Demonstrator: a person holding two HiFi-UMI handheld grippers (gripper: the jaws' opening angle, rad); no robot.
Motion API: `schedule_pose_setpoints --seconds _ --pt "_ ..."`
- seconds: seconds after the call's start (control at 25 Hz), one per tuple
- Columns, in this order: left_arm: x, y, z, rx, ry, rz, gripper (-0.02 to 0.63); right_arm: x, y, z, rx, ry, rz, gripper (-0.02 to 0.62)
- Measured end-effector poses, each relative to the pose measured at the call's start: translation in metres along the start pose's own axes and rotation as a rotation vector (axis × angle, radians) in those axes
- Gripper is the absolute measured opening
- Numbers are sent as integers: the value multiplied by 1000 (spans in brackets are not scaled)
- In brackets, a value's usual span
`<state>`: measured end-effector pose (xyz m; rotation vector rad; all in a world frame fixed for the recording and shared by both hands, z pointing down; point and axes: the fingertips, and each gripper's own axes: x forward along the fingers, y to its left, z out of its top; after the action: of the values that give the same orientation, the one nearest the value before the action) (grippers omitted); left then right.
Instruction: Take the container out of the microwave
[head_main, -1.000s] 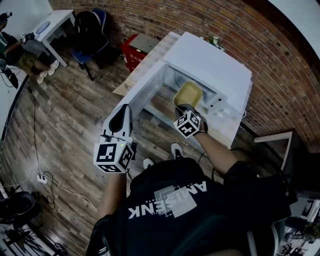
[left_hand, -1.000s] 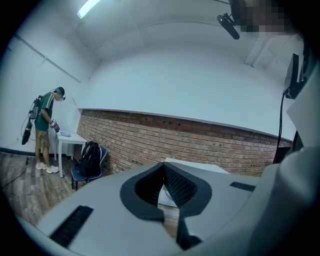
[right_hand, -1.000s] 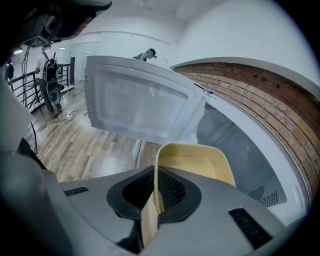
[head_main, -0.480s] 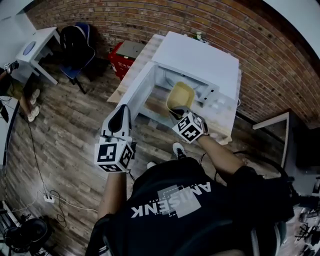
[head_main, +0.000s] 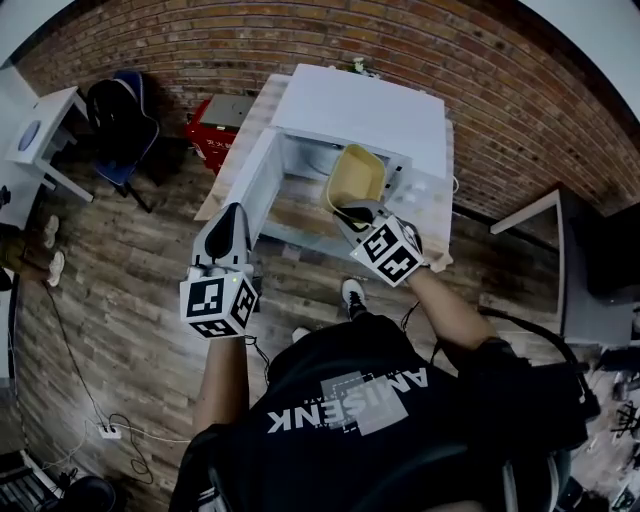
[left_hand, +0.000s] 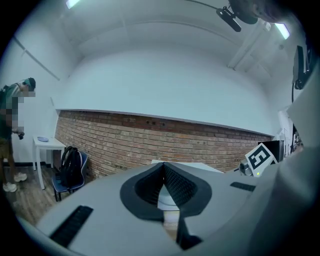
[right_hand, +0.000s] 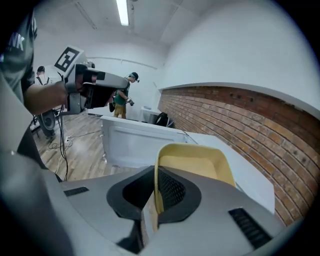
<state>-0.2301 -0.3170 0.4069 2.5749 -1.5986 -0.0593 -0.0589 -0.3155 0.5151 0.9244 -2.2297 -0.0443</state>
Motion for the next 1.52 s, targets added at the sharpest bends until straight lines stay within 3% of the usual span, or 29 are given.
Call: schedule_pose_setpoints --seconds 0.24,0.44,0.72,1.08,1.52 --pt "24 -12 3 11 1 -56 11 -43 -38 13 66 -64 -96 51" --pt "41 -27 10 22 2 -81 11 -72 -72 14 63 -92 -164 51" --pt "58 -57 20 14 -28 -89 11 -115 -110 19 110 -192 -210 51" --pt "84 -104 20 13 12 -105 11 -162 -160 4 112 -244 -233 51" --pt "87 -84 47 65 -19 73 11 -196 -220 -7 170 -338 -282 51"
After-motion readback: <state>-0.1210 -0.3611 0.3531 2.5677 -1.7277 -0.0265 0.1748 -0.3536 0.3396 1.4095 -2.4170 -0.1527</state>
